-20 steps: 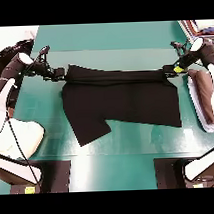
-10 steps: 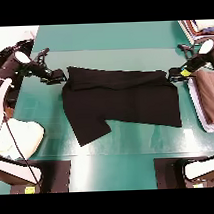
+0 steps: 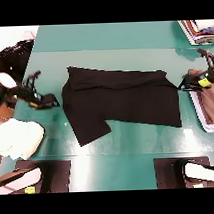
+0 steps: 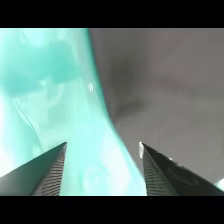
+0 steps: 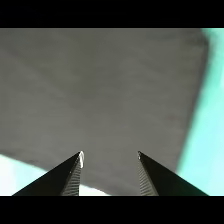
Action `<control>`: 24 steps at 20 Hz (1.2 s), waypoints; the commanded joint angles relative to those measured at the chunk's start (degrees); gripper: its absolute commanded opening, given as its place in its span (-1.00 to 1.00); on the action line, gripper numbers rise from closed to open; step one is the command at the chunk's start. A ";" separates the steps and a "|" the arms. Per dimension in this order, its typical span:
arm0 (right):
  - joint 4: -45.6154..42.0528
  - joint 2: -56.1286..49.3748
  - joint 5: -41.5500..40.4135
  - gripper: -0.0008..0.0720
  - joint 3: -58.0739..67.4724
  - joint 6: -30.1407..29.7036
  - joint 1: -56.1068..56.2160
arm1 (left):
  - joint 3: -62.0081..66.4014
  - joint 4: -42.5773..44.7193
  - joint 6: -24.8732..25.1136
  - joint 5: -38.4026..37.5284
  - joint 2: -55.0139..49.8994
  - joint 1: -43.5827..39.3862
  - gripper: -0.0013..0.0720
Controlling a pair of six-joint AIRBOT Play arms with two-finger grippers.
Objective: Fold the shirts.
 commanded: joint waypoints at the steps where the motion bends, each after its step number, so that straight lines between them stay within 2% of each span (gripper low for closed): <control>1: 5.33 5.92 -3.23 0.14 -9.40 -1.46 -2.08 | -14.51 -6.51 1.11 4.17 7.23 0.24 0.50; 3: 5.33 7.52 -3.23 0.14 -11.93 -1.46 -2.05 | -18.71 -12.09 4.61 5.55 7.28 -0.74 0.50; 5: 5.33 8.98 -3.26 0.14 -13.60 -1.46 -2.08 | -21.24 -12.52 4.85 8.02 7.28 -4.07 0.50; 7: 5.27 10.05 -3.17 0.14 -13.84 -1.46 -2.08 | -22.16 -12.76 4.00 11.10 7.28 -7.93 0.50; 10: 4.79 11.69 -3.15 0.14 -13.84 -1.51 -2.10 | -22.14 -13.73 0.13 15.02 7.28 -11.39 0.50; 11: 4.15 12.09 -2.82 0.14 -13.84 -1.51 -2.08 | -22.14 -14.51 -0.07 15.63 7.28 -11.61 0.41; 13: 1.11 12.44 -1.60 0.14 -13.86 -1.49 -2.10 | -22.14 -16.39 0.02 15.78 7.28 -11.61 -0.50; 14: -0.52 12.39 -0.83 0.14 -13.99 -1.49 -2.12 | -22.08 -16.70 0.07 15.76 7.28 -11.61 -0.74; 15: -1.38 12.44 -0.42 0.14 -14.53 -1.49 -2.60 | -21.99 -16.96 0.50 15.65 7.37 -11.61 -0.89; 19: -1.18 12.46 -0.48 0.14 -22.88 -1.49 -9.33 | -19.17 -16.98 2.03 12.55 7.78 -11.61 -0.89; 22: -0.59 12.41 -3.87 0.14 -31.52 -1.66 -17.25 | -16.79 -17.03 2.08 11.63 7.76 -11.61 -0.89; 24: 2.97 12.39 -6.38 0.14 -36.30 -5.33 -21.68 | -16.39 -17.18 2.05 11.67 7.76 -11.61 -0.89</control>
